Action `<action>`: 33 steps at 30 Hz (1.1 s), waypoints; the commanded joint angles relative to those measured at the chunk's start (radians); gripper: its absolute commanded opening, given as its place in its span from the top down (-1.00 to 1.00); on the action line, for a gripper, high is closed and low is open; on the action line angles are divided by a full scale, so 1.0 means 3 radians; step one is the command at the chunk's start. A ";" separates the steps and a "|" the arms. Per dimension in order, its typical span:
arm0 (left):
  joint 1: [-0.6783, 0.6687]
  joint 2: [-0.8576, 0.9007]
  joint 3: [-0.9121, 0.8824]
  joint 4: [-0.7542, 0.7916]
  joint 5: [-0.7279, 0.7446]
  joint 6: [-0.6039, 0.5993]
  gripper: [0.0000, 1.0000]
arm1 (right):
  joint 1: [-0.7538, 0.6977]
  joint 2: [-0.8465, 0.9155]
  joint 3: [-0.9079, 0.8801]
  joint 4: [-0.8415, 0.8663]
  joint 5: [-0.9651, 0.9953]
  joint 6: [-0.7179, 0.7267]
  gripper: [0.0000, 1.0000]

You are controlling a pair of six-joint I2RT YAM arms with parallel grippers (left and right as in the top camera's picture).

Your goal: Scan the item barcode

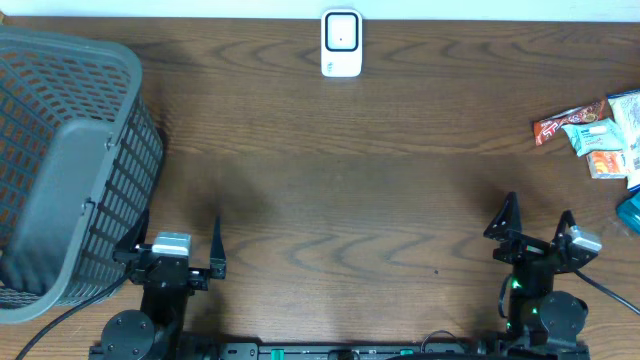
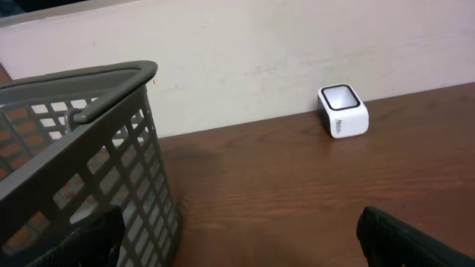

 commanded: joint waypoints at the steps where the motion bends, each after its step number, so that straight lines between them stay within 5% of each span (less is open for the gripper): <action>1: -0.0010 -0.0008 0.0009 0.0011 0.0005 -0.0017 -1.00 | -0.0061 -0.0031 -0.0102 0.0020 -0.0018 0.0058 -0.99; 33: -0.0010 -0.0008 0.0009 0.0011 0.0005 -0.0015 -1.00 | -0.0097 -0.0031 -0.0361 0.0107 -0.0006 -0.0117 -0.99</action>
